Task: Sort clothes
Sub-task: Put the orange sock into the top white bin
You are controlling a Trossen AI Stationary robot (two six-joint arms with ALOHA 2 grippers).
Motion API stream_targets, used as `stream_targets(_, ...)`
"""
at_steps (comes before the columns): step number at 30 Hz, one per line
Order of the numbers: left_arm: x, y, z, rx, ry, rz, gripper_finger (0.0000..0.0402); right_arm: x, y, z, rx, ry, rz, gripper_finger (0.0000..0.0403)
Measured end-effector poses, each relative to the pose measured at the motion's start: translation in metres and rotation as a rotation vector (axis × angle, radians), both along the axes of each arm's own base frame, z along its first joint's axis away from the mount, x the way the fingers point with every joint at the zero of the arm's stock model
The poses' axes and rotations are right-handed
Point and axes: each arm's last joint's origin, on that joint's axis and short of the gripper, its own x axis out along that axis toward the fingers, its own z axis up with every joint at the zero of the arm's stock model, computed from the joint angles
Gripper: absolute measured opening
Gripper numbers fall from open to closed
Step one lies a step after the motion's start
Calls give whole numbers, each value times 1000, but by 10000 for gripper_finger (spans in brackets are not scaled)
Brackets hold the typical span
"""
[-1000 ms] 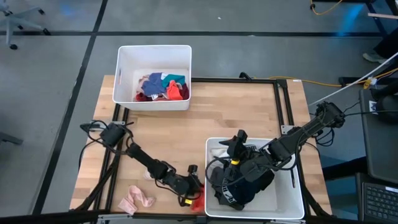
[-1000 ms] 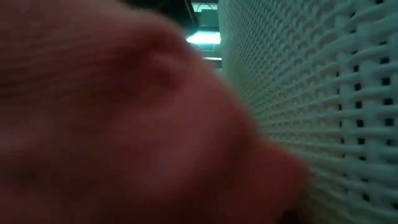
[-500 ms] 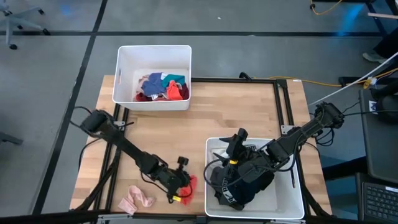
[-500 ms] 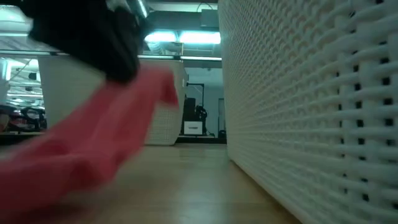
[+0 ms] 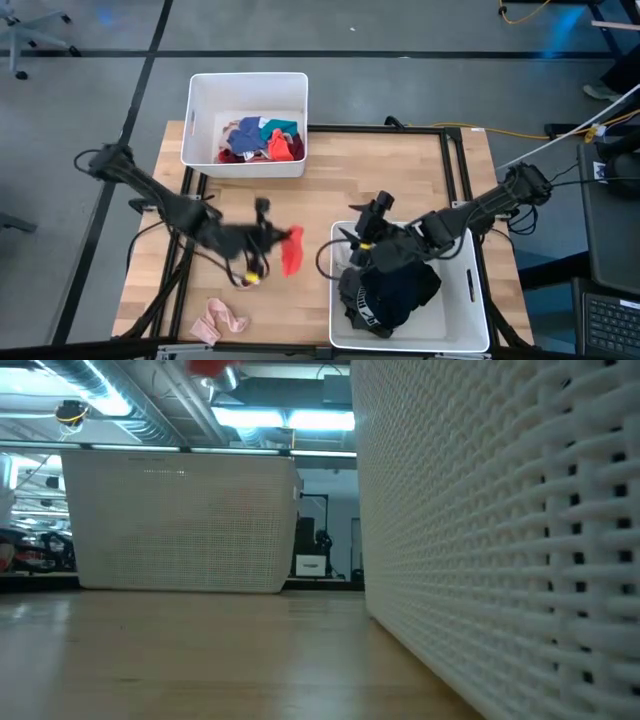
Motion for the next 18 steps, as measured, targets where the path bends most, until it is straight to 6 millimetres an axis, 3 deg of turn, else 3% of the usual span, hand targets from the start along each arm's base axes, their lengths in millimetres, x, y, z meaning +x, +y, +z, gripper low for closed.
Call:
stream_targets(9, -35, 81, 50, 75, -177, 278, 8, 10, -37, -5, -68, 112, -39, 288)
stream_targets(18, -56, 157, 62, 182, -168, 639, 9, 13, -61, -24, -72, 150, -115, 288)
